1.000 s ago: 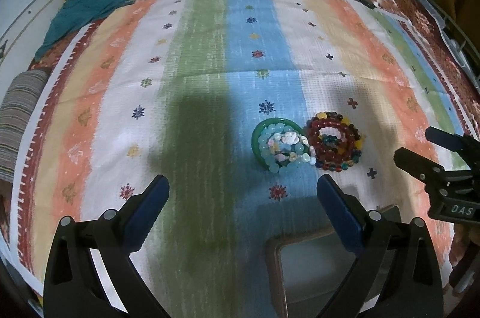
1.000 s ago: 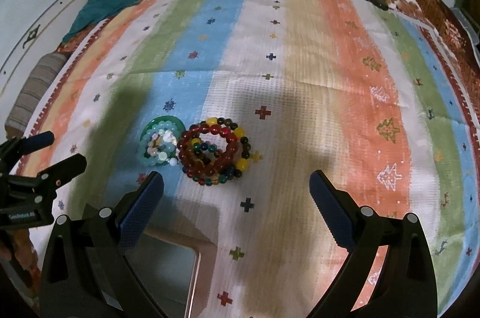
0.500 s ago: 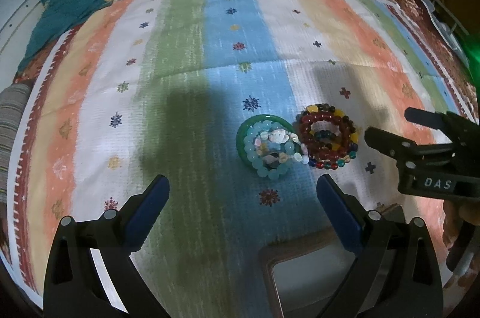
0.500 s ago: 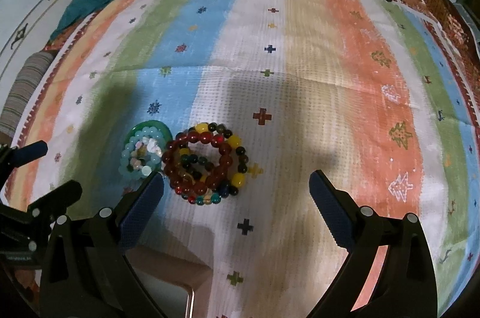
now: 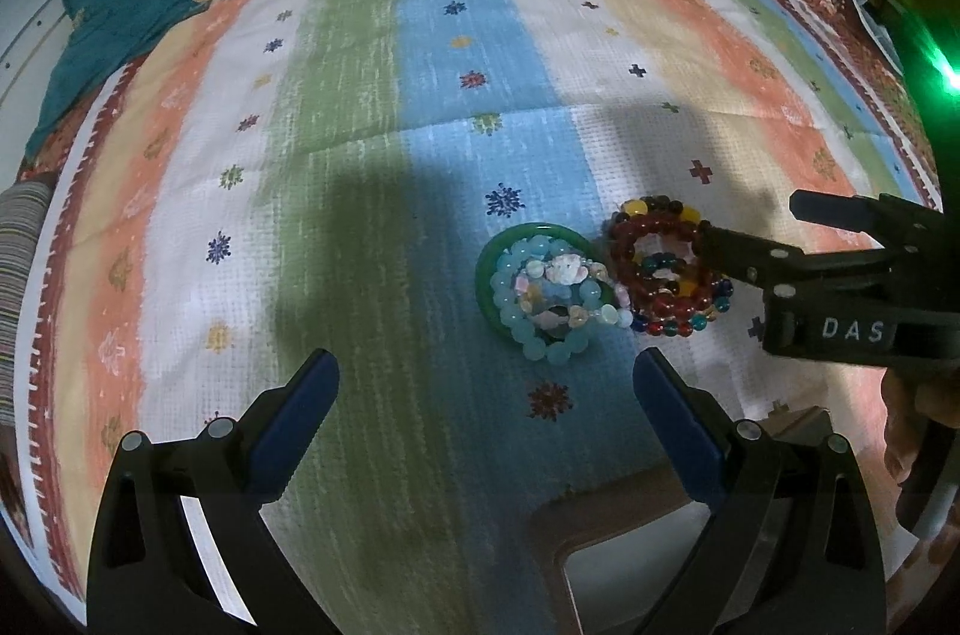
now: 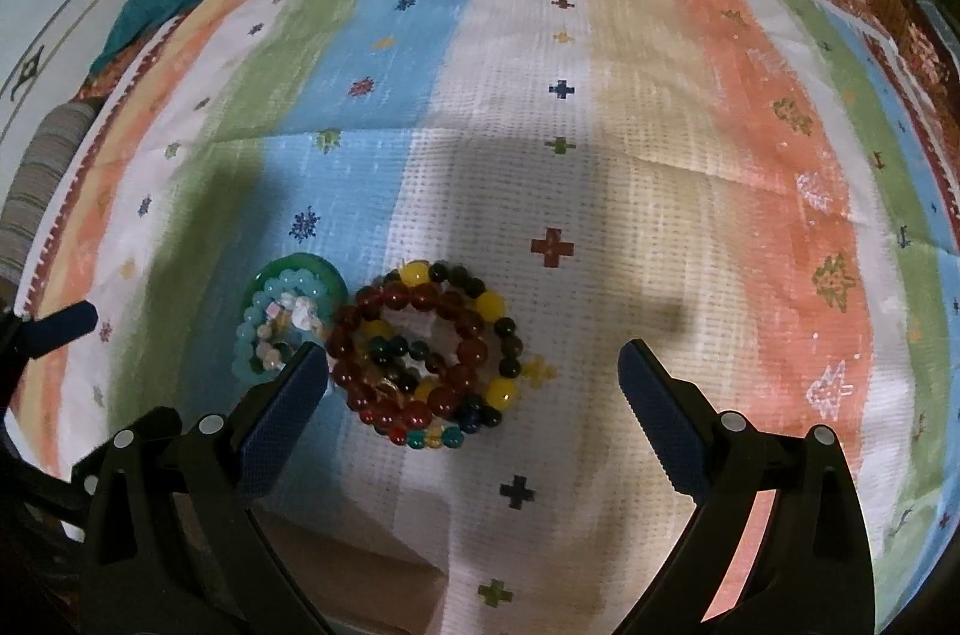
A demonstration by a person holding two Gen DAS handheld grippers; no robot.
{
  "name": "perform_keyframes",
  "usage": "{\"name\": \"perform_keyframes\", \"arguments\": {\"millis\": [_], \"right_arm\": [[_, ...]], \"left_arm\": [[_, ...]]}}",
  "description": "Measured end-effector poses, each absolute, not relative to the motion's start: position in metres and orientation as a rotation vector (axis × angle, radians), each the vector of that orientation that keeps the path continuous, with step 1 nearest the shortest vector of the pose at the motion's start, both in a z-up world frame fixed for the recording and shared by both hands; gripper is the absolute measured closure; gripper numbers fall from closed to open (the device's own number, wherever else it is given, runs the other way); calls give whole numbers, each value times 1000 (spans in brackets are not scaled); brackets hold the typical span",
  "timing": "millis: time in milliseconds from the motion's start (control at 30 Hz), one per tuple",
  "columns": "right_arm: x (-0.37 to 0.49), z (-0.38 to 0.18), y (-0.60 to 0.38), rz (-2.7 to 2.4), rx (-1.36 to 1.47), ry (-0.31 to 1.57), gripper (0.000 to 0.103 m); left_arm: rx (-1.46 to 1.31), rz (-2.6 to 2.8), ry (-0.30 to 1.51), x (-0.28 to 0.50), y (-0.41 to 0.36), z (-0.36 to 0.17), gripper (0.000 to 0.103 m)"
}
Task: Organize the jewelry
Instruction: 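Lower the right tool over the red bead bracelet while the left tool nears the green bangle, then close the right tool on the red bead bracelet while the left tool lowers into the green bangle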
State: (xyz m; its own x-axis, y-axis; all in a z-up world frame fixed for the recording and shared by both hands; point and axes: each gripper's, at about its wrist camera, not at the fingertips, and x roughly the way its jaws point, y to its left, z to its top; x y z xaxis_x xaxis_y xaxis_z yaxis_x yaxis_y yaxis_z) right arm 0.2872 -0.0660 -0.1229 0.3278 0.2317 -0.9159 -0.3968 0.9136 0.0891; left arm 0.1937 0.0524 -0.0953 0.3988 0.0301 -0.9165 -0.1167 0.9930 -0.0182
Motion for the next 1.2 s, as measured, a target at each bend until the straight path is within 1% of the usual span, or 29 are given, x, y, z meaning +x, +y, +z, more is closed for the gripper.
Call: {"name": "perform_keyframes", "arguments": {"millis": [100, 200, 233, 267, 333, 533, 600, 767, 800, 867, 900, 1200], "right_arm": [[293, -128, -67, 423, -115, 1204, 15], [296, -132, -67, 423, -101, 1221, 15], [297, -134, -67, 429, -90, 1230, 16], [298, -135, -66, 434, -79, 1239, 19], [300, -139, -65, 443, -68, 1260, 30], [303, -145, -58, 466, -71, 1287, 41], [304, -147, -57, 468, -61, 1299, 44], [308, -152, -59, 464, -43, 1319, 46], [308, -152, -59, 465, -38, 1321, 48], [308, -151, -60, 467, -32, 1328, 56], [308, -150, -60, 475, -28, 1336, 62], [306, -161, -58, 476, -43, 1382, 64]], "left_arm": [[-83, 93, 1164, 195, 54, -97, 7], [-76, 88, 1168, 195, 53, -99, 7], [-74, 85, 1169, 195, 52, -99, 7], [-73, 83, 1169, 195, 52, -99, 7], [-69, 80, 1169, 195, 51, -100, 7], [-59, 67, 1168, 195, 47, -99, 7], [-54, 62, 1167, 195, 45, -99, 7], [-51, 67, 1167, 199, 47, -100, 7], [-50, 68, 1169, 199, 48, -100, 7], [-47, 73, 1174, 201, 49, -103, 7], [-47, 75, 1177, 201, 50, -104, 7], [-54, 85, 1182, 202, 55, -107, 7]]}}
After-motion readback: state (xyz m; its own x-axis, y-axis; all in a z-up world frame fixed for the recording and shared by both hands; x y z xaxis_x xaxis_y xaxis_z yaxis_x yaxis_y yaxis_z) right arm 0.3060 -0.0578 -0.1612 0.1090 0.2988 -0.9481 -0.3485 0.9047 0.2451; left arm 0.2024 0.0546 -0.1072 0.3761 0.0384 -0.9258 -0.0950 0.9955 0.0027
